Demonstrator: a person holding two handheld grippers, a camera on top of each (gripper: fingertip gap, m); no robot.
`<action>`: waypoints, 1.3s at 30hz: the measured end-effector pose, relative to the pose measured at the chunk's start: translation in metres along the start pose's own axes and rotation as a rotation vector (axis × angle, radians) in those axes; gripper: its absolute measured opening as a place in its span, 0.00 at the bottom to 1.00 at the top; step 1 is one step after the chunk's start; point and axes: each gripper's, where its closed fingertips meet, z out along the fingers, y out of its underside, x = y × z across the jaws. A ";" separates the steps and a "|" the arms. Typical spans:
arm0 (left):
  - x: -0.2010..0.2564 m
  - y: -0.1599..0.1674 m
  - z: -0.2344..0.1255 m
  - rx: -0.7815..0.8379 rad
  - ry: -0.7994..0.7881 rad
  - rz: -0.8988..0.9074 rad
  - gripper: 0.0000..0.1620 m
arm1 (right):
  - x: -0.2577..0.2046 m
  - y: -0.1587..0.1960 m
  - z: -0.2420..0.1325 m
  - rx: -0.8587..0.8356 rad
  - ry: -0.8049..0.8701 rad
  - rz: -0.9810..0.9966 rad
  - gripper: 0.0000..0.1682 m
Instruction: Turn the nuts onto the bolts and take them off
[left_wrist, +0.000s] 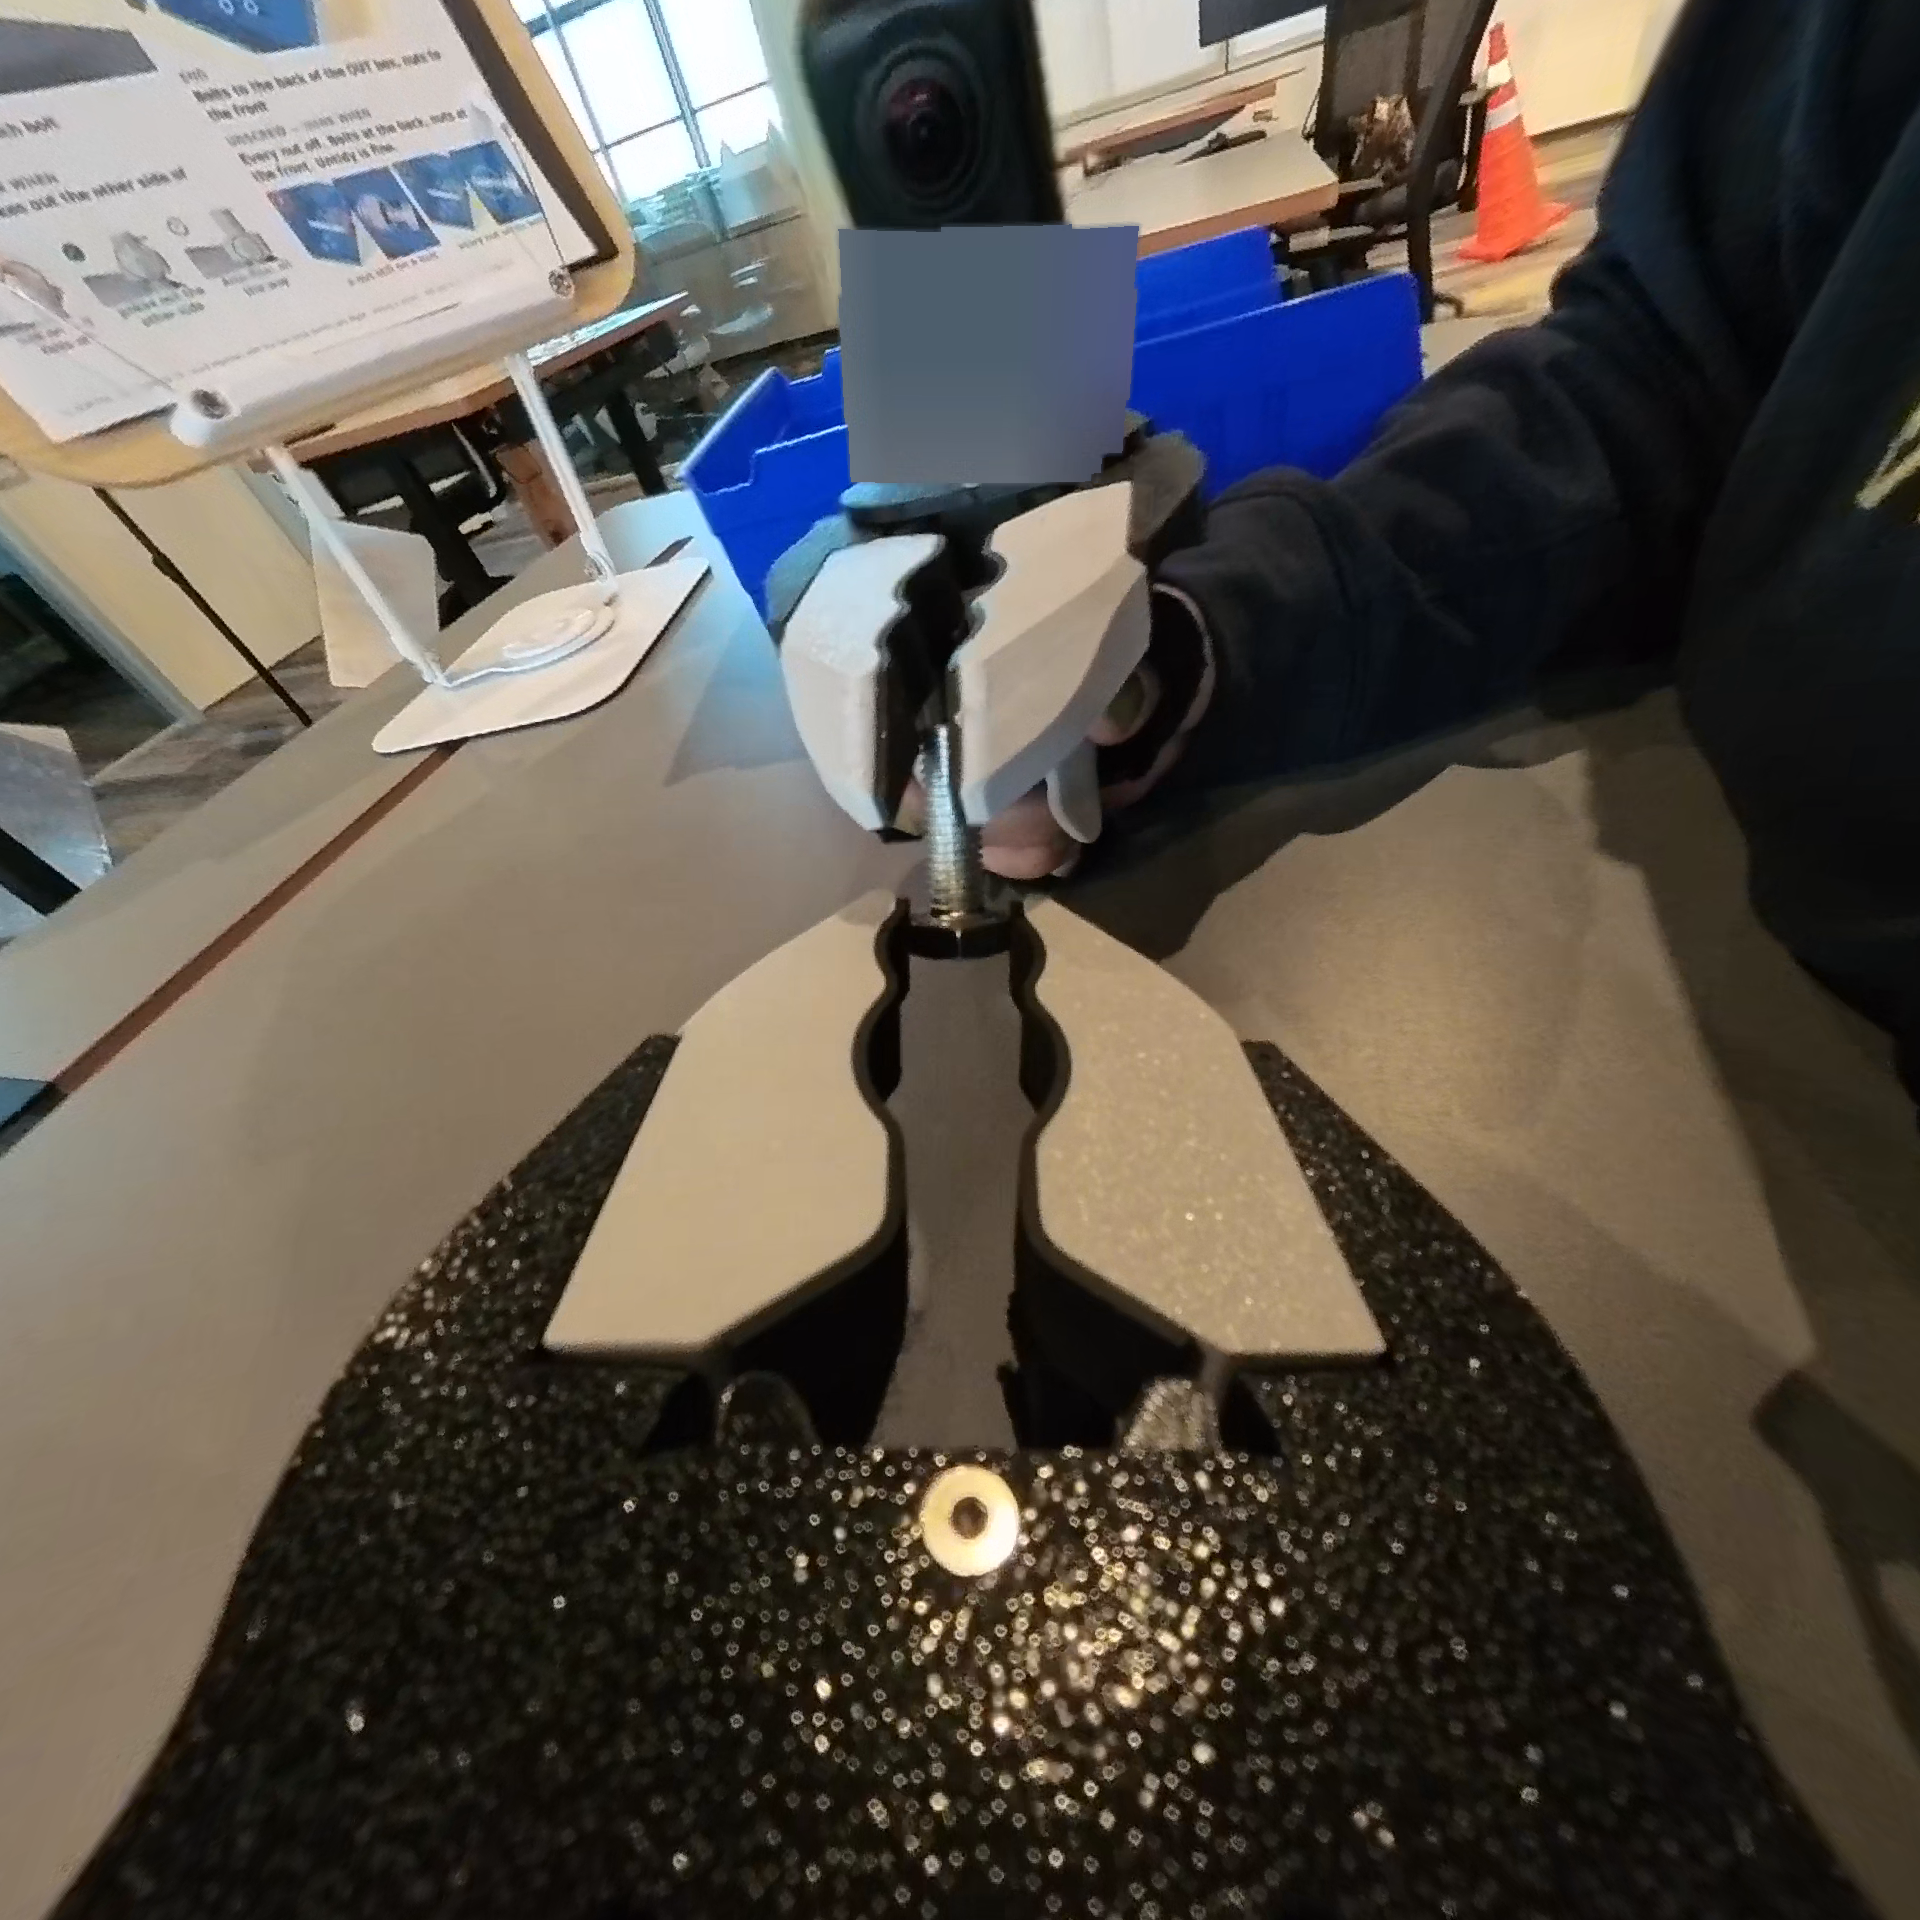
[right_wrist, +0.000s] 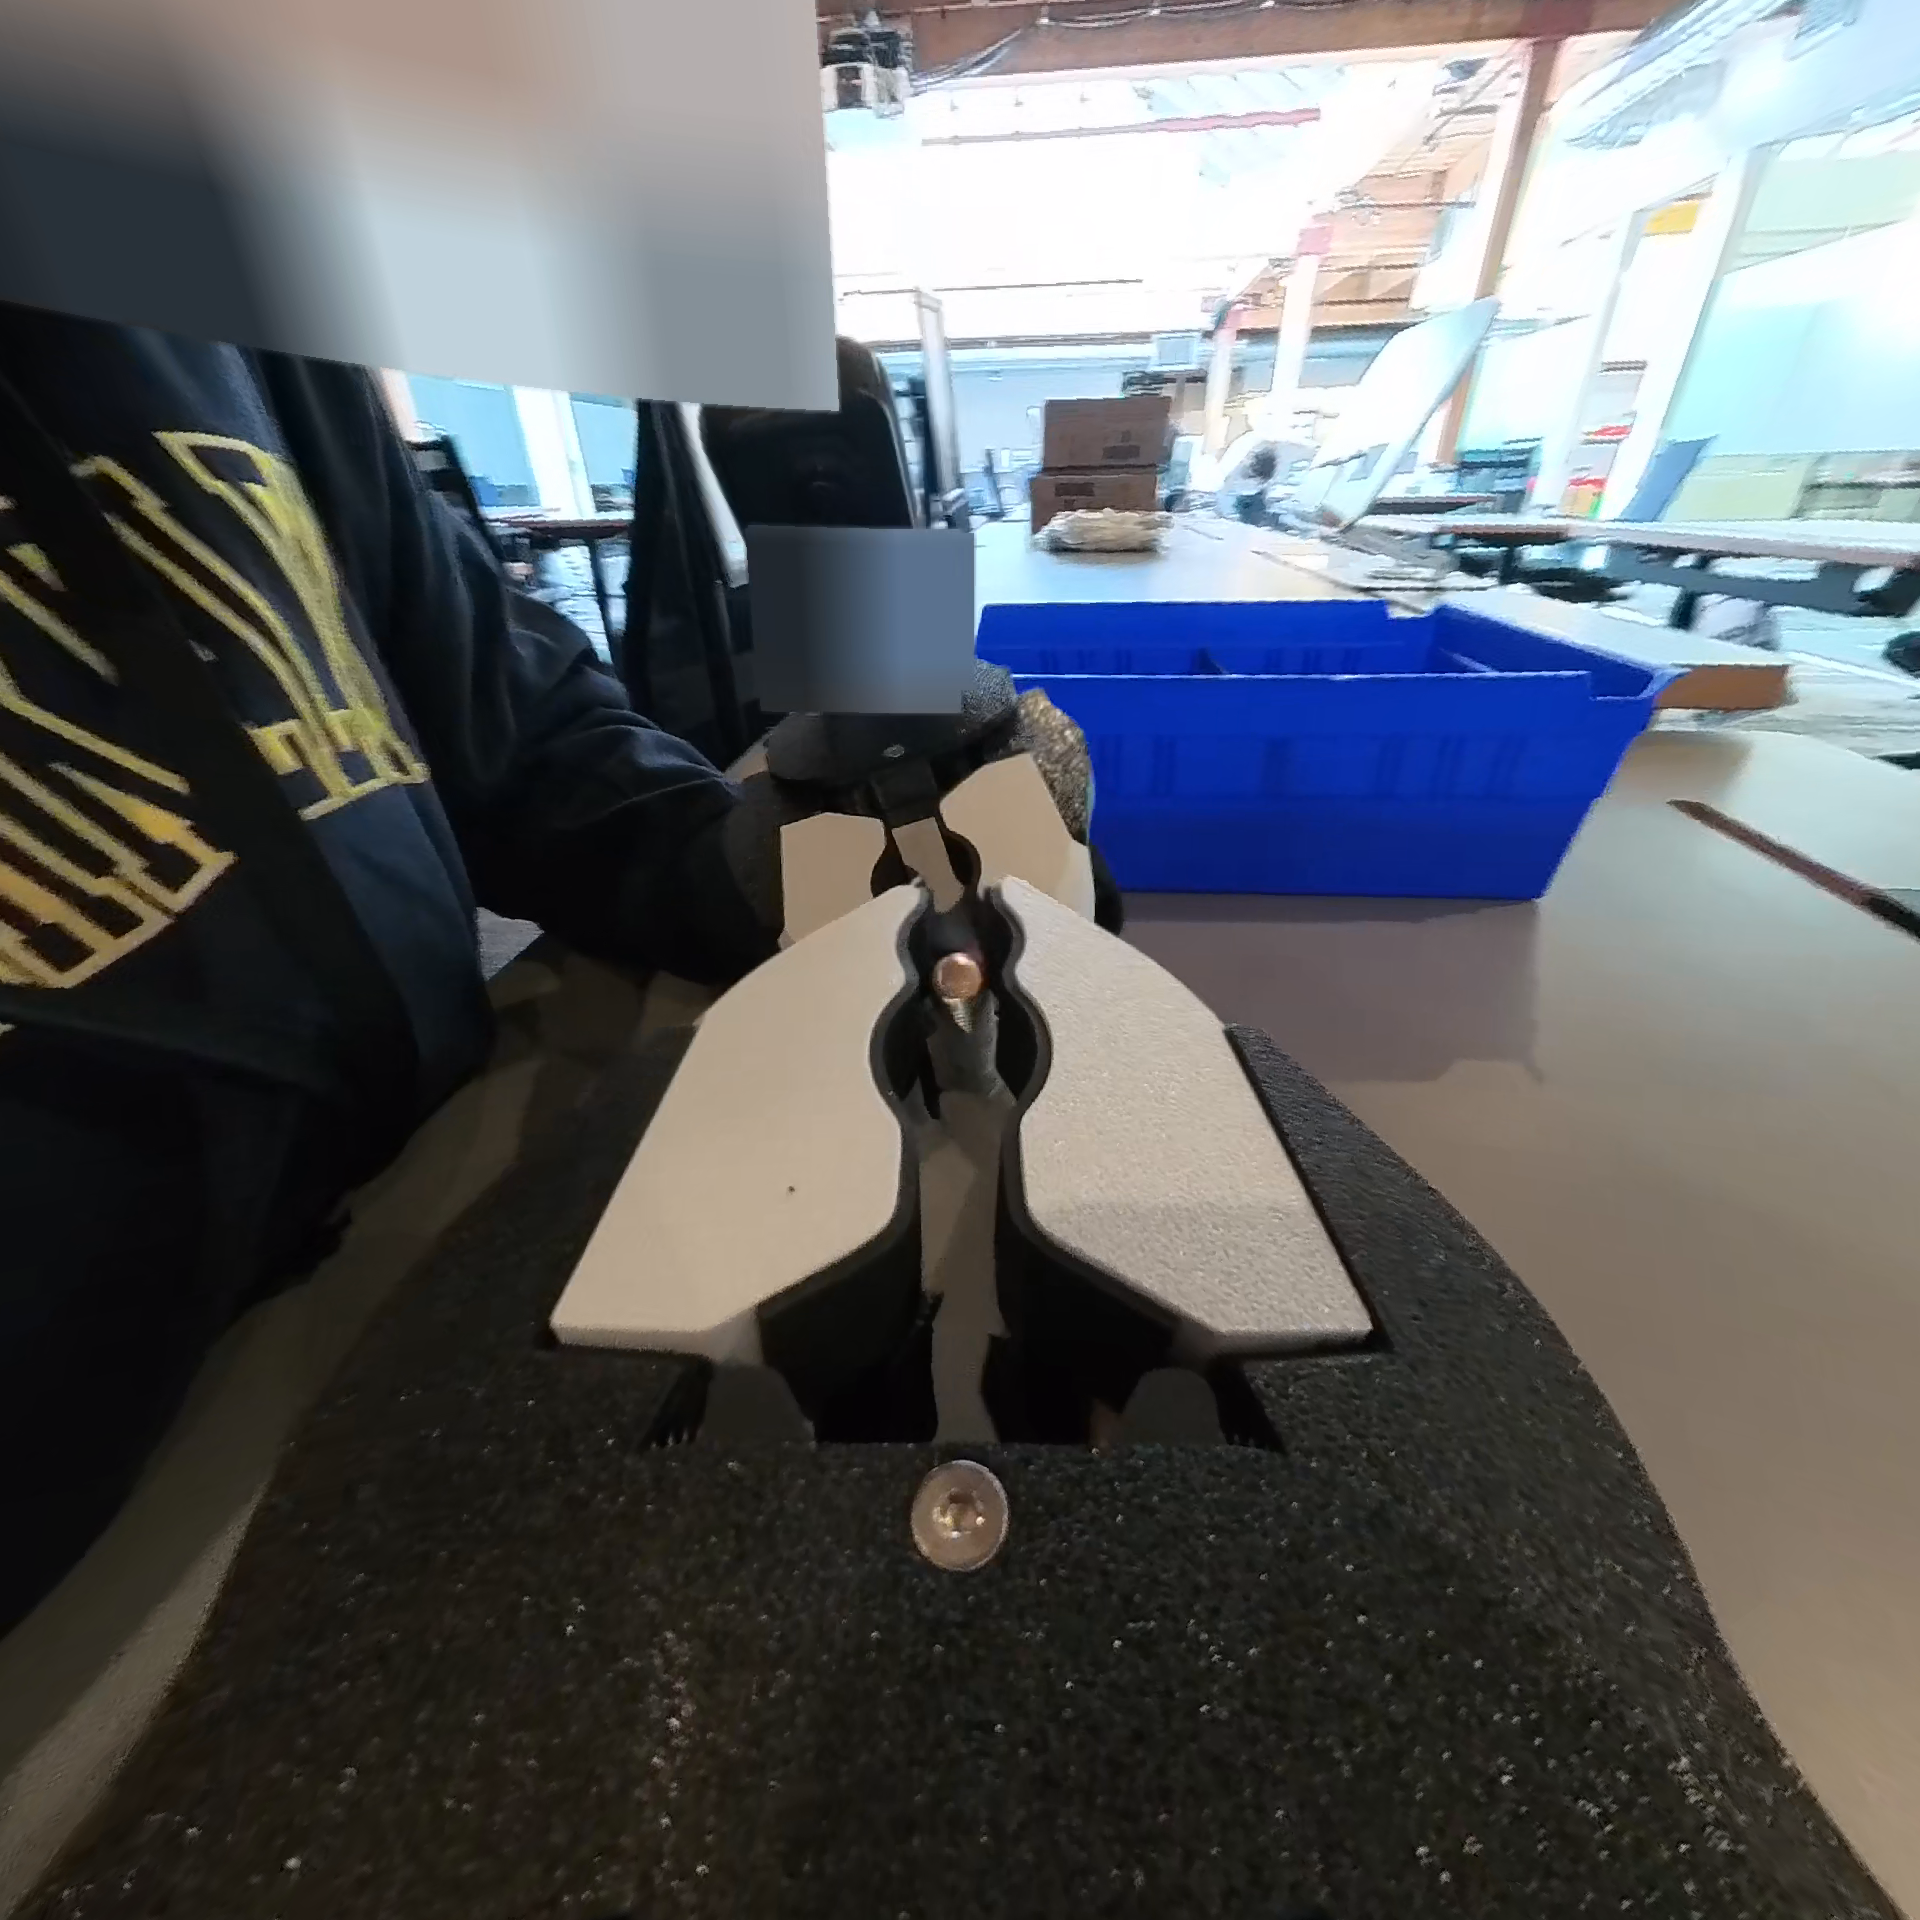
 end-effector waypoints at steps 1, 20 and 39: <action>-0.002 0.001 -0.001 -0.001 -0.009 -0.009 0.11 | 0.001 -0.001 -0.002 0.007 0.014 -0.007 0.07; -0.013 -0.002 -0.010 0.065 0.017 -0.145 0.11 | 0.002 0.100 -0.063 -0.752 0.126 0.014 0.13; 0.000 -0.003 -0.003 0.047 0.111 -0.182 0.11 | 0.000 0.000 -0.042 -0.116 0.170 -0.068 0.11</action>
